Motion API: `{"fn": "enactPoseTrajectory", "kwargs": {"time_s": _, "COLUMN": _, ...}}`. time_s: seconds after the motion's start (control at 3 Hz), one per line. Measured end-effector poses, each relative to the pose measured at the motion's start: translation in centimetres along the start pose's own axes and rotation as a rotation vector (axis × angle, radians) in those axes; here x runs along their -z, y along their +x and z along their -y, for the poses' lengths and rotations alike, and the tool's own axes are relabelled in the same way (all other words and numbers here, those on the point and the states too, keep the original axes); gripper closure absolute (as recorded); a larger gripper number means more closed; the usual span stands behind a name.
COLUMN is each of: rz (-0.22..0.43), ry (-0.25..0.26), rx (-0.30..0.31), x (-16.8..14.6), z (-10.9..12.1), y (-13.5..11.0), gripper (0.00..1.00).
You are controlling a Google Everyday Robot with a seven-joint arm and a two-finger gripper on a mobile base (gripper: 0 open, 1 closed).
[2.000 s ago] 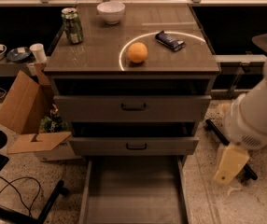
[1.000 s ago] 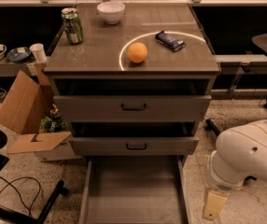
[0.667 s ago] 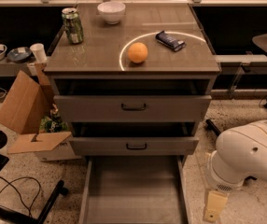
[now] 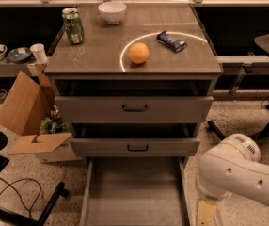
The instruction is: Close bottom drawer
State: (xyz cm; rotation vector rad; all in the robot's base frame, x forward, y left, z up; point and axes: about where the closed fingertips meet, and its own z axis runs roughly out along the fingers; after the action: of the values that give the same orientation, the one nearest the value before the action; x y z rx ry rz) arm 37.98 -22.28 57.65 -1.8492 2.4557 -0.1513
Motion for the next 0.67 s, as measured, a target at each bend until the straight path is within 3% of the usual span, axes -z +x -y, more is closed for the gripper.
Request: {"fn": "enactPoseTrajectory", "kwargs": {"time_s": 0.67, "rz": 0.029, "ry": -0.071, "rx": -0.038, "x": -15.2, "z": -2.7, "y": -0.1, "gripper": 0.0}}
